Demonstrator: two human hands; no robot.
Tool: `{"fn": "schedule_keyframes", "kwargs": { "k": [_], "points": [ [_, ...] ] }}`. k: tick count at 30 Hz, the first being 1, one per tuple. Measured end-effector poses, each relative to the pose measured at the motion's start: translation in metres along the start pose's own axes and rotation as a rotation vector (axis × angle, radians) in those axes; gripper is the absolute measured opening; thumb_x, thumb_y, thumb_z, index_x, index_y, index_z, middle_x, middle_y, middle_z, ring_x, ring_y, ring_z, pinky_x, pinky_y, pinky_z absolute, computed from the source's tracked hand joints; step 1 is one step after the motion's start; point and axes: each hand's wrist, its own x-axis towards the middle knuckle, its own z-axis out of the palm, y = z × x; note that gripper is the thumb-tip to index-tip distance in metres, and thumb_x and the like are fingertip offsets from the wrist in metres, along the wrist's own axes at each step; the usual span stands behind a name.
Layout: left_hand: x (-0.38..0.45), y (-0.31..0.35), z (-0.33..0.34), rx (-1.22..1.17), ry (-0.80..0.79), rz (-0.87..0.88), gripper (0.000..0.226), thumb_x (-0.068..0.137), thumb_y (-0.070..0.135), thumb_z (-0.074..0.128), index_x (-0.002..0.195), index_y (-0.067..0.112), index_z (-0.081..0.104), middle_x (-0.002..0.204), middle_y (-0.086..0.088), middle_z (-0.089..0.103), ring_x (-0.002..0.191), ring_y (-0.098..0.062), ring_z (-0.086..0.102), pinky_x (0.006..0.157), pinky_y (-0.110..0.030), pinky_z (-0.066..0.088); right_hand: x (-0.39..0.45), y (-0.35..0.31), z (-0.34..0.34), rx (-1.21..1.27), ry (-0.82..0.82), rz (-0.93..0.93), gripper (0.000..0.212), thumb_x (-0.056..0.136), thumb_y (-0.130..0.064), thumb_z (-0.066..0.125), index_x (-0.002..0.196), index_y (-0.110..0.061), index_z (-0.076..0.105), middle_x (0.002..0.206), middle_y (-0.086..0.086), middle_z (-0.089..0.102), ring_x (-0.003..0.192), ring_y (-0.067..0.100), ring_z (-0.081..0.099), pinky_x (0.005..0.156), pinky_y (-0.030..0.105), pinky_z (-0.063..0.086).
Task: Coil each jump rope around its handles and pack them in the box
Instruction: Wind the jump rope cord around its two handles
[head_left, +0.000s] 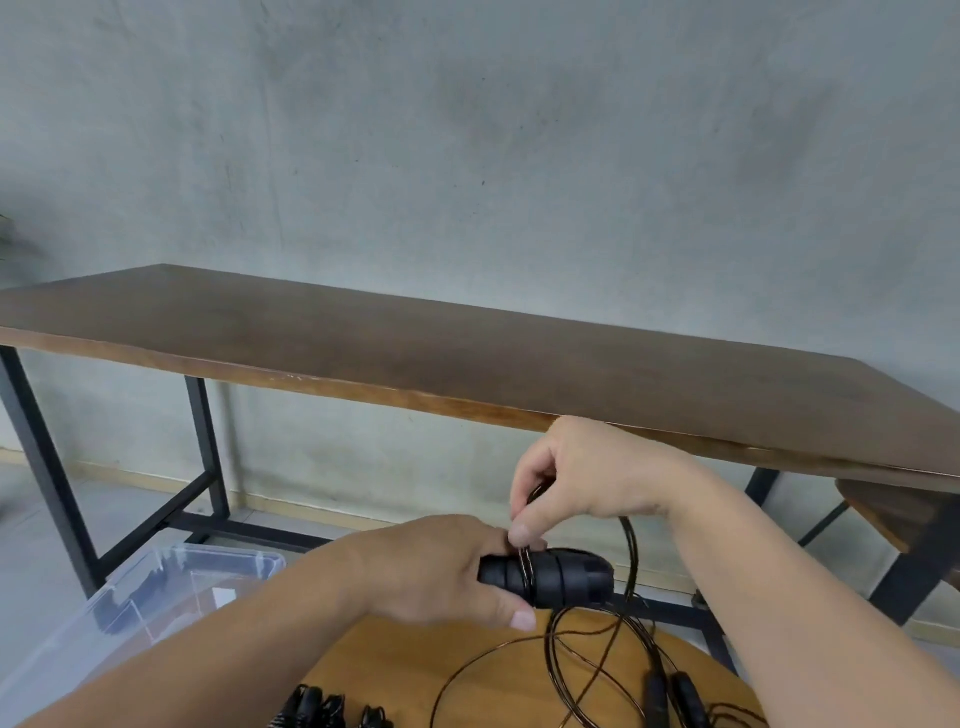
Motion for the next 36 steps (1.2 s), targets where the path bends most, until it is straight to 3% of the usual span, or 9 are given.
{"fn": "schedule_keyframes", "kwargs": {
  "k": [4,10,12,15,17,20,24,29,36],
  "points": [
    [-0.011,0.006,-0.012,-0.204,0.076,0.113,0.021,0.090,0.050,0.064,0.104,0.034,0.060,0.069,0.012,0.049,0.060,-0.004,0.046,0.060,-0.017,0.037,0.004,0.033,0.016,0.651,0.025,0.027,0.010,0.070,-0.026,0.082,0.074,-0.023,0.074,0.076,-0.001,0.070,0.070,0.013,0.064,0.065,0.028,0.053],
    [-0.015,-0.002,-0.003,-0.390,0.132,0.076,0.061,0.070,0.062,0.067,0.120,0.030,0.055,0.092,0.006,0.065,0.074,-0.006,0.061,0.073,-0.021,0.050,0.014,0.053,0.064,1.122,0.171,0.085,0.012,0.076,-0.027,0.076,0.069,-0.018,0.078,0.081,0.007,0.070,0.078,0.019,0.066,0.068,0.031,0.056],
    [-0.014,-0.003,0.000,-0.475,0.158,0.036,0.060,0.069,0.056,0.075,0.118,0.028,0.054,0.093,0.003,0.067,0.074,-0.010,0.062,0.073,-0.025,0.051,0.015,0.057,0.079,1.254,0.175,0.061,0.020,0.083,-0.030,0.073,0.069,-0.016,0.076,0.074,0.009,0.063,0.071,0.018,0.058,0.066,0.029,0.048],
    [-0.008,-0.004,0.003,-0.527,0.244,-0.063,0.054,0.074,0.032,0.081,0.119,0.028,0.051,0.078,0.008,0.068,0.067,-0.010,0.060,0.067,-0.031,0.049,0.019,0.057,0.102,1.374,0.227,0.088,0.023,0.095,-0.003,0.052,0.081,-0.007,0.069,0.059,0.004,0.045,0.049,0.007,0.035,0.047,0.021,0.022],
    [-0.004,-0.003,0.005,-0.442,0.286,-0.117,0.056,0.075,0.024,0.079,0.122,0.029,0.049,0.073,0.012,0.066,0.062,-0.005,0.057,0.064,-0.025,0.045,0.018,0.049,0.115,1.403,0.308,0.124,0.025,0.097,0.001,0.044,0.085,-0.004,0.066,0.059,0.003,0.040,0.048,0.007,0.027,0.046,0.022,0.016],
    [0.002,-0.001,0.006,-0.248,0.356,-0.176,0.070,0.077,0.025,0.074,0.138,0.031,0.039,0.088,0.014,0.065,0.074,-0.002,0.060,0.067,-0.015,0.045,0.013,0.035,0.128,1.272,0.418,0.267,0.027,0.101,-0.010,0.044,0.078,-0.006,0.059,0.061,0.005,0.044,0.050,0.012,0.025,0.049,0.027,0.015],
    [0.012,-0.007,0.004,0.070,0.489,-0.286,0.059,0.078,0.021,0.065,0.134,0.026,0.046,0.103,0.005,0.065,0.088,-0.017,0.062,0.076,-0.027,0.053,0.010,0.022,0.147,1.021,0.437,0.426,0.040,0.106,-0.030,0.042,0.086,-0.005,0.066,0.061,0.003,0.050,0.041,0.010,0.030,0.043,0.024,0.021],
    [0.023,-0.017,0.016,0.387,0.469,-0.313,0.020,0.082,0.014,0.058,0.101,0.018,0.051,0.098,0.002,0.055,0.084,-0.020,0.057,0.068,-0.029,0.045,0.004,0.009,0.148,0.454,0.309,0.384,0.032,0.103,-0.032,0.041,0.082,-0.021,0.063,0.063,-0.007,0.054,0.052,0.006,0.044,0.053,0.022,0.034],
    [0.024,-0.026,0.031,0.701,0.368,-0.241,0.029,0.090,0.007,0.051,0.119,0.010,0.050,0.121,-0.008,0.054,0.110,-0.025,0.053,0.079,-0.027,0.037,-0.014,-0.006,0.105,-0.092,0.214,0.286,0.030,0.088,-0.018,0.051,0.059,-0.012,0.047,0.057,0.003,0.042,0.055,0.022,0.040,0.048,0.031,0.030]
  ]
}}
